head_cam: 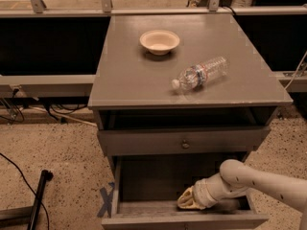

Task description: Open middle drawer

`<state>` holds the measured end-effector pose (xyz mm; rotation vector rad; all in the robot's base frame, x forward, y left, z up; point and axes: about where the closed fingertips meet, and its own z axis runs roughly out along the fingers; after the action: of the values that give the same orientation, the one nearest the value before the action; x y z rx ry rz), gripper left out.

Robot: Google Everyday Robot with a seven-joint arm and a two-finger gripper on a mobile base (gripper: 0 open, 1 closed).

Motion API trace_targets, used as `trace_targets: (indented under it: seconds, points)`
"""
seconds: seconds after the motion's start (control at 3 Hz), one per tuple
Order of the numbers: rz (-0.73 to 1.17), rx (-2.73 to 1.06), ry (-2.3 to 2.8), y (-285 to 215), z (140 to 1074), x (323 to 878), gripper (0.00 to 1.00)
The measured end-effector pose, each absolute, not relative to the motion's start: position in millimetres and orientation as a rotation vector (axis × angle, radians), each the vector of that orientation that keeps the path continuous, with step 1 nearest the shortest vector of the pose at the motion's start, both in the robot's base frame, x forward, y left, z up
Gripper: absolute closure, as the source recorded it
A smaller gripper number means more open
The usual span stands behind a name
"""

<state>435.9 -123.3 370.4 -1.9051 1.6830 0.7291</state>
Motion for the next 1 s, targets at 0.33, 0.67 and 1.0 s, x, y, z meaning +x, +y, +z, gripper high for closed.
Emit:
trace_targets:
  seconds: [0.33,0.67,1.0]
  points:
    - [0.807,-1.939,1.666,-130,370,406,1.00]
    - [0.807,-1.939,1.666,-129,370,408,1.00]
    - [0.852,-1.937,1.667,-137,374,391,1.00]
